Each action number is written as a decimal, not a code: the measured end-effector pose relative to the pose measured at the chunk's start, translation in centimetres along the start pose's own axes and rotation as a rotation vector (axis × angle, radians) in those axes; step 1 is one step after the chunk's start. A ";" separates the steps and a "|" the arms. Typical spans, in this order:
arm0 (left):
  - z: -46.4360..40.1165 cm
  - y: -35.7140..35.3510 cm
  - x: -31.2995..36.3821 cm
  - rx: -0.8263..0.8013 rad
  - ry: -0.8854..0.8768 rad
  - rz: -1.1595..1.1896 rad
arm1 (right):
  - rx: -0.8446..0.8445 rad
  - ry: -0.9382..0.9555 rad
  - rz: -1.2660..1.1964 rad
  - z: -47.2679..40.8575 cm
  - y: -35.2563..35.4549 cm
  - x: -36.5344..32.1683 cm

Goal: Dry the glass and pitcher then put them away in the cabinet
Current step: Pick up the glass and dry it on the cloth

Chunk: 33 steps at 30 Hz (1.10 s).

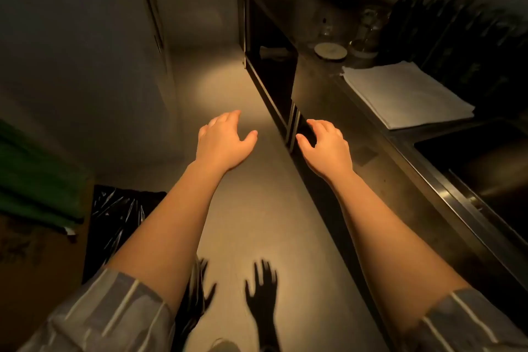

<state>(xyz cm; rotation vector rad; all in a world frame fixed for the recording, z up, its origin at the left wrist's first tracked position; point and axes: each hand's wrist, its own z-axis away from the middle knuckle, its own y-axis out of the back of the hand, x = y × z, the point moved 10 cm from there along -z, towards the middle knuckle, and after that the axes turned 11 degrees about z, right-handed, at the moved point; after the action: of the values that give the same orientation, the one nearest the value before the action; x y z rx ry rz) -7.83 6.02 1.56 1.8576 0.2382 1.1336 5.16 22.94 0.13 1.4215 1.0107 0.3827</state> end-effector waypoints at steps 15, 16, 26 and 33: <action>-7.5 -2.8 -5.6 -0.012 0.102 0.013 | -0.058 0.000 0.003 -8.6 -5.9 -1.2; -8.8 -3.0 -6.3 -0.019 0.108 0.013 | -0.065 -0.005 0.007 -9.8 -6.6 -1.3; -24.5 -3.6 -12.1 -0.105 0.092 0.020 | -0.079 -0.077 0.021 -24.6 -11.4 -4.9; -33.3 -4.1 -13.3 -0.167 0.033 0.043 | -0.042 -0.174 0.039 -31.4 -11.3 -4.6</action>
<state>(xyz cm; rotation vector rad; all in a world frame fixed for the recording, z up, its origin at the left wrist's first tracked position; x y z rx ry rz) -40.15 20.83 -4.52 1.7053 0.1190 1.1787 -25.08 37.28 -3.72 1.4119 0.8305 0.3009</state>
